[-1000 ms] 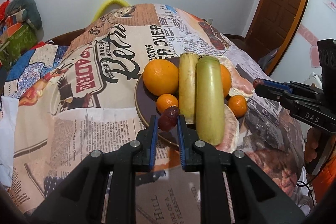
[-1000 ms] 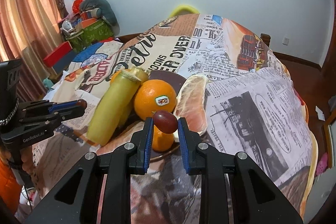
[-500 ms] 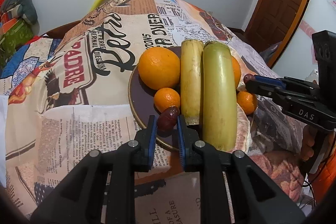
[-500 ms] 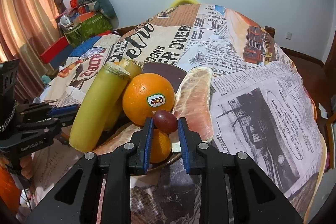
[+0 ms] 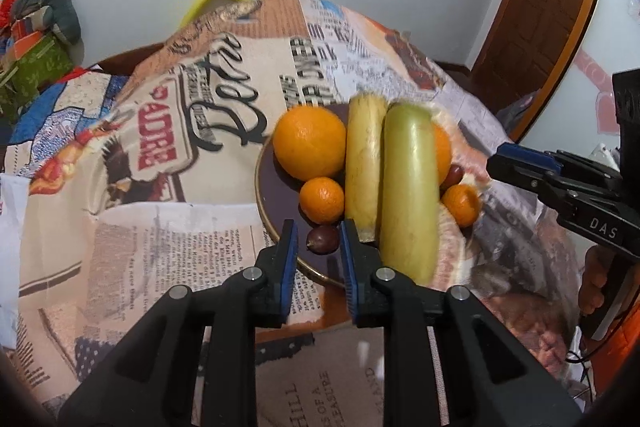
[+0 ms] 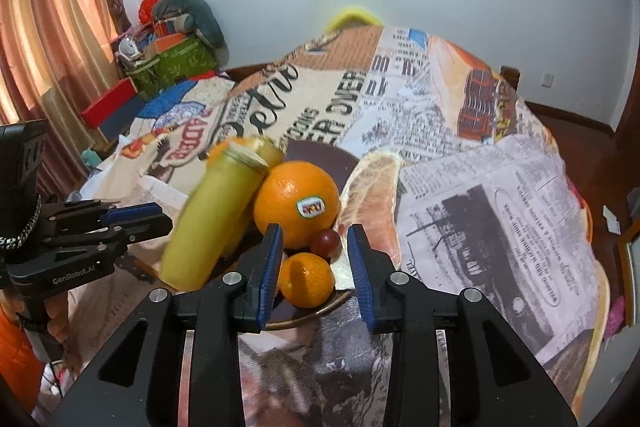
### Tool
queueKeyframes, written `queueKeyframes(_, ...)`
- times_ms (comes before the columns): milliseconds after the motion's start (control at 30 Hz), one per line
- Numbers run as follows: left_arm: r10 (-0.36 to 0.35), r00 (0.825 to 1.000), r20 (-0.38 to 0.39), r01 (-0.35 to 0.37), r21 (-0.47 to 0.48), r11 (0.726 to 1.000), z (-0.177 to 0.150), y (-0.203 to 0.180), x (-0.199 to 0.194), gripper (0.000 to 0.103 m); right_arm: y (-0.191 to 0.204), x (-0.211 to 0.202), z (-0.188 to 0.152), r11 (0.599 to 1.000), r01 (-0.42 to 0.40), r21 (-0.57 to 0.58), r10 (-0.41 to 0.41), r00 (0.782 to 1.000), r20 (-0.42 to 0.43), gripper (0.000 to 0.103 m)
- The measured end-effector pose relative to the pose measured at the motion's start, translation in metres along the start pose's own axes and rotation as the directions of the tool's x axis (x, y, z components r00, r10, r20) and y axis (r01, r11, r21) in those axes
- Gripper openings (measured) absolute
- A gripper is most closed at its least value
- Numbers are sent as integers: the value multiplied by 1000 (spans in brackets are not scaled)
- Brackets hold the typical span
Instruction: Organize fruits
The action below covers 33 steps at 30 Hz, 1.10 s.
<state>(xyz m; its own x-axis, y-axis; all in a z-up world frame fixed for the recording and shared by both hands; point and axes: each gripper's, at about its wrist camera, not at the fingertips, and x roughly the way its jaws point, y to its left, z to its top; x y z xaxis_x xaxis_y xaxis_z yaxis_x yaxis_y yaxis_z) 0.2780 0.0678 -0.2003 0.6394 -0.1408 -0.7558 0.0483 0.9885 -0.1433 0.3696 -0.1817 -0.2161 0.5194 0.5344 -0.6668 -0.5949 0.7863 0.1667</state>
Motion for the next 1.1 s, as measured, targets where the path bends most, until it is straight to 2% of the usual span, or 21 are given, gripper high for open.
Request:
queueKeyframes(167,18,995,102,-19,13,1000,9,-13,-44,21,9,-35,8,1000,11,-11,-10,997,74,30)
queueKeyframes(367,18,966,257,-27,31,999,15,-37,-116,21,24,-91,15,1000,18,-23,-13,982,189,30)
queueKeyframes(500,16,935,355,-34,45,998,13,-53,-165,21,37,-133,15,999,21,-29,-12,960,278,30)
queueKeyframes(667,15,883,468,-50,63,997,2,-75,-221,21,54,-181,8,1000,8,-27,2,923,384,31)
queueKeyframes(733,9,867,499,-49,66,997,-2,-81,-237,21,60,-196,4,1000,-3,-22,12,908,418,34)
queueKeyframes(767,8,860,510,-50,68,996,-5,-84,-244,22,63,-203,3,1000,-7,-22,16,901,433,39)
queueKeyframes(800,8,852,523,-53,70,996,-7,-87,-251,24,66,-210,0,1000,-4,-21,13,892,451,44)
queueKeyframes(833,13,843,538,-61,73,995,-10,-91,-257,31,68,-214,-2,1000,2,-21,8,885,465,45)
queueKeyframes(933,34,813,581,-89,66,994,-20,-97,-272,62,76,-225,-8,999,32,-28,-14,867,498,51)
queueKeyframes(1000,42,799,600,-99,63,993,-25,-100,-278,65,80,-228,-11,999,43,-28,-22,857,514,62)
queueKeyframes(1100,44,794,606,-104,63,993,-30,-103,-284,76,84,-230,-14,998,62,-25,-39,846,532,73)
